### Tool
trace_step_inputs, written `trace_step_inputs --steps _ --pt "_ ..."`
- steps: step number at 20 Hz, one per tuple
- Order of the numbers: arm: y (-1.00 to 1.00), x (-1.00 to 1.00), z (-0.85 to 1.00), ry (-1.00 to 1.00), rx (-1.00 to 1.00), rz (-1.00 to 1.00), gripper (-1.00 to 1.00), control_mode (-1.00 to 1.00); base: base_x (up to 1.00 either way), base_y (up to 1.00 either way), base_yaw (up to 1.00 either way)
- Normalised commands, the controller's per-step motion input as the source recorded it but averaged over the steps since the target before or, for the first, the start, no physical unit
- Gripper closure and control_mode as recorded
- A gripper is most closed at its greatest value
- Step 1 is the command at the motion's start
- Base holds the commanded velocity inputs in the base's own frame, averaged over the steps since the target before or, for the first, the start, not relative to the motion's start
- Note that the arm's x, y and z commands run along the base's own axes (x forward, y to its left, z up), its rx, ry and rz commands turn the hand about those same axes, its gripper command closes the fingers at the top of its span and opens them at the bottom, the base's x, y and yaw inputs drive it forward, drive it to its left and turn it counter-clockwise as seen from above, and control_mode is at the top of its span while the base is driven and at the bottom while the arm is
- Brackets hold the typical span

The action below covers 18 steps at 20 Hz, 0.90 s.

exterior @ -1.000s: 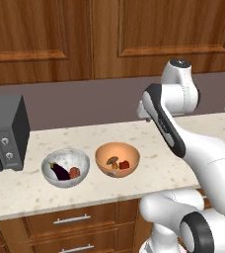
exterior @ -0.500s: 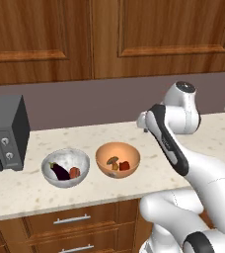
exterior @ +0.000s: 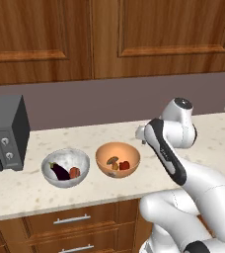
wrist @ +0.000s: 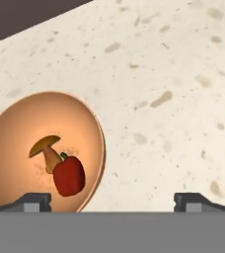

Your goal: Place the bowl containing the mushroom and bell pepper in the microwave. Close the microwave door and press the start button to microwave the meal.

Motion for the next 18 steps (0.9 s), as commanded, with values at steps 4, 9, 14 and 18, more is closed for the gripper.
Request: trace_step_inputs --steps 4,9,14,18 --pt "0.26 0.04 -0.74 0.0 0.04 0.0 -1.0 -1.0 0.0 0.0 0.0" --pt "0.27 0.13 -0.59 0.06 0.0 0.0 -1.0 -1.0 0.0 0.0 0.0" --pt "0.1 0.18 -0.5 0.05 0.0 0.0 -1.0 -1.0 0.0 0.0 0.0" --pt "0.13 0.26 -0.3 0.0 0.0 0.0 -1.0 -1.0 0.0 0.0 0.0"
